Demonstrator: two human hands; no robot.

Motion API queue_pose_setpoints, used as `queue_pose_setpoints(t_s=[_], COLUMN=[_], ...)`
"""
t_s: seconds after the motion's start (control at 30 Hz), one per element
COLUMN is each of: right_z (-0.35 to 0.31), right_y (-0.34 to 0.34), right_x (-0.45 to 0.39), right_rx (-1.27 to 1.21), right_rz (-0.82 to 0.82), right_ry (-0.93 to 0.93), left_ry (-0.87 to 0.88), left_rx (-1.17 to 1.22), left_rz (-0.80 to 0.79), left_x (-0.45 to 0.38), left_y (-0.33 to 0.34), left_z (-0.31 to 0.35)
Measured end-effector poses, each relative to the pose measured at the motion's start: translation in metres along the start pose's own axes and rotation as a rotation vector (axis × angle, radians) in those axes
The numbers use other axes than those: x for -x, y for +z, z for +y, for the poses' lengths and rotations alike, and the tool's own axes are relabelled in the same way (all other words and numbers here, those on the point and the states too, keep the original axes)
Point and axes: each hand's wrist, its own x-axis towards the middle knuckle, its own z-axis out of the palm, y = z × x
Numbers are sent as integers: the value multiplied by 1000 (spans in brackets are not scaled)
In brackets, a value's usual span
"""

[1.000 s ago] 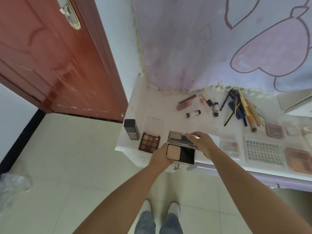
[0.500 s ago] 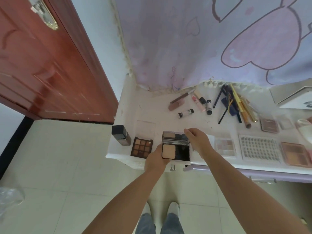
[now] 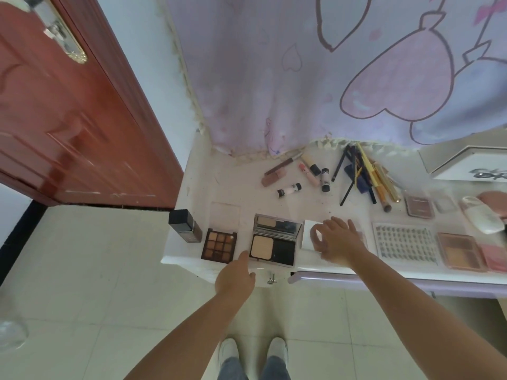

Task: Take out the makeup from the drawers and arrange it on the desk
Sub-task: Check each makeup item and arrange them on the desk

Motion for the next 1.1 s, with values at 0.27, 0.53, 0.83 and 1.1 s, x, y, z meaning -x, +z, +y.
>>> queue_pose_setpoints(t_s=[0.27,0.53,0.83,1.1], right_z=[2,-14,-36,-58], right_y=[-25,-144,-234,-254], right_x=[52,130,151,150], right_rx=[-260,-756,-1201,-1548], right_rz=[200,243,680,739], right_ry=[-87,-309,-402,-521], left_ry=[242,413,530,727], left_rx=[34,865,1286,1383], left_rz=[-6,-506,-245,-222], left_x=[11,34,69,87], left_y=[-45,-157,-240,-270], left_z=[28,114,148,141])
